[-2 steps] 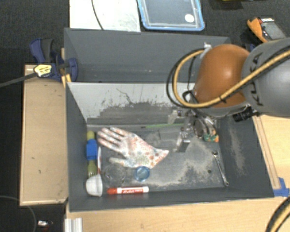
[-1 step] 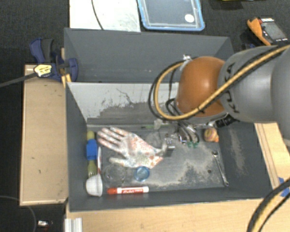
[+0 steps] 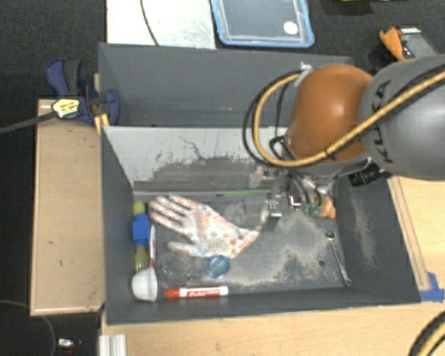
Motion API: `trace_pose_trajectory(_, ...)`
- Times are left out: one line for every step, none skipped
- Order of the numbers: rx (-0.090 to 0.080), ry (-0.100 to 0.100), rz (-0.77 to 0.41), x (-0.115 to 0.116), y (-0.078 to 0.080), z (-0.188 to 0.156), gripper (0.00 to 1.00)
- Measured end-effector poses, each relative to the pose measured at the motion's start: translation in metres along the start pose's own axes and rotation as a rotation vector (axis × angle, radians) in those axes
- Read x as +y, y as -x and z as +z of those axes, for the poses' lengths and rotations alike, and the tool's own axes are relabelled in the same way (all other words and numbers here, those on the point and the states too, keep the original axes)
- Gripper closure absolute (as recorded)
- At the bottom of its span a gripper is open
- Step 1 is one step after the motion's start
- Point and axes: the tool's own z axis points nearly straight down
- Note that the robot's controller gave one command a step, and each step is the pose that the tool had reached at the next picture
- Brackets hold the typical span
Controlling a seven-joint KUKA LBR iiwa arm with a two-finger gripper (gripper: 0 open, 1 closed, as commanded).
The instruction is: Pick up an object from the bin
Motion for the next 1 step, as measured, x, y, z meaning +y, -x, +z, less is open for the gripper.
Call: trace_pose_trajectory(-0.010, 0.001, 0.000, 0.0247, 0.0048, 0.0347, 0.00)
